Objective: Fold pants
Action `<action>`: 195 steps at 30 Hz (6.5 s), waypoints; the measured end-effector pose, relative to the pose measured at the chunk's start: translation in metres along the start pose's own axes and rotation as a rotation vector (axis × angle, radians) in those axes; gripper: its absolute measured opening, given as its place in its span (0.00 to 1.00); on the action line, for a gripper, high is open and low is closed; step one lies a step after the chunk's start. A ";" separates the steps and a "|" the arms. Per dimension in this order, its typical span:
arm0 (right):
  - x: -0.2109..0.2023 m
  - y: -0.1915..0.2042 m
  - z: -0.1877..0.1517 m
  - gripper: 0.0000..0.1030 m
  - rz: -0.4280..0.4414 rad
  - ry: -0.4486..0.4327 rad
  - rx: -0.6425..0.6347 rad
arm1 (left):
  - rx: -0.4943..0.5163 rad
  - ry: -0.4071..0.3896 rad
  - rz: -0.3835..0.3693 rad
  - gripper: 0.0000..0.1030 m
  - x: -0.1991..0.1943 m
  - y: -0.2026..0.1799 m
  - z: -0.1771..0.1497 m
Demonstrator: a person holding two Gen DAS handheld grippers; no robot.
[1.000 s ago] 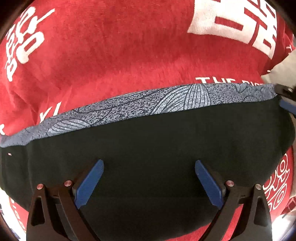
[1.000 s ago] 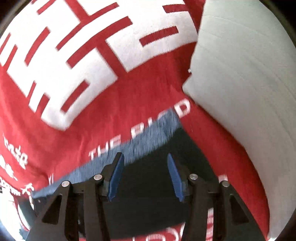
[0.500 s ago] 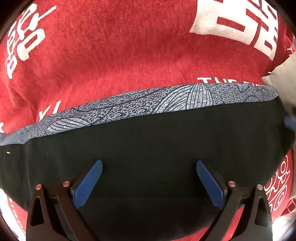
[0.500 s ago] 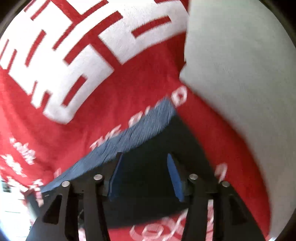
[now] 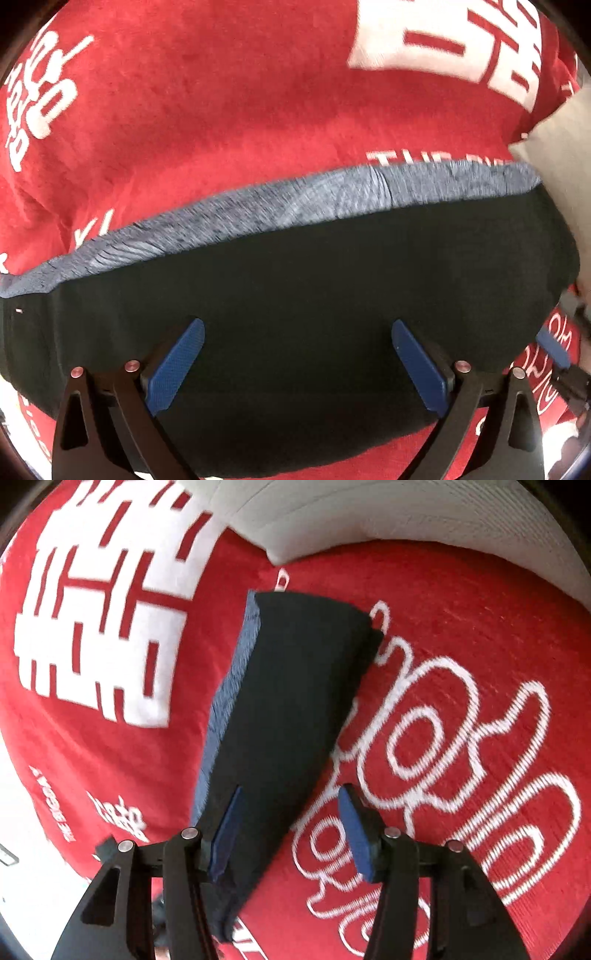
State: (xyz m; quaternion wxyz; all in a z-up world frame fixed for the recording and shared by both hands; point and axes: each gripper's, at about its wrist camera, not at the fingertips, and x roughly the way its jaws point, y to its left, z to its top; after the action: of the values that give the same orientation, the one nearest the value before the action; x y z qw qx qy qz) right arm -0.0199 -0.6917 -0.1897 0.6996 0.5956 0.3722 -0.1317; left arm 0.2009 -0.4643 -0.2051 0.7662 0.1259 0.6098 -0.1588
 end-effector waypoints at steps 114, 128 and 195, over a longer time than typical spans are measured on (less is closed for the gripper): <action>0.080 0.183 -0.163 0.47 -0.455 0.116 -0.919 | -0.025 0.024 -0.458 0.05 -0.075 0.161 -0.048; 0.070 0.188 -0.168 0.47 -0.473 0.169 -0.945 | -0.085 0.063 -0.431 0.05 -0.054 0.188 -0.105; 0.143 0.201 -0.038 0.44 -0.294 0.342 -0.670 | -0.117 -0.005 -0.219 0.05 -0.054 0.175 -0.054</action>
State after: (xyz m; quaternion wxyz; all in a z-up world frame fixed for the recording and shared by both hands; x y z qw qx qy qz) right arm 0.1904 -0.5681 -0.1391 0.7567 0.2882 0.5867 -0.0006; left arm 0.2107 -0.2778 -0.1648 0.7519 0.0133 0.6261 -0.2061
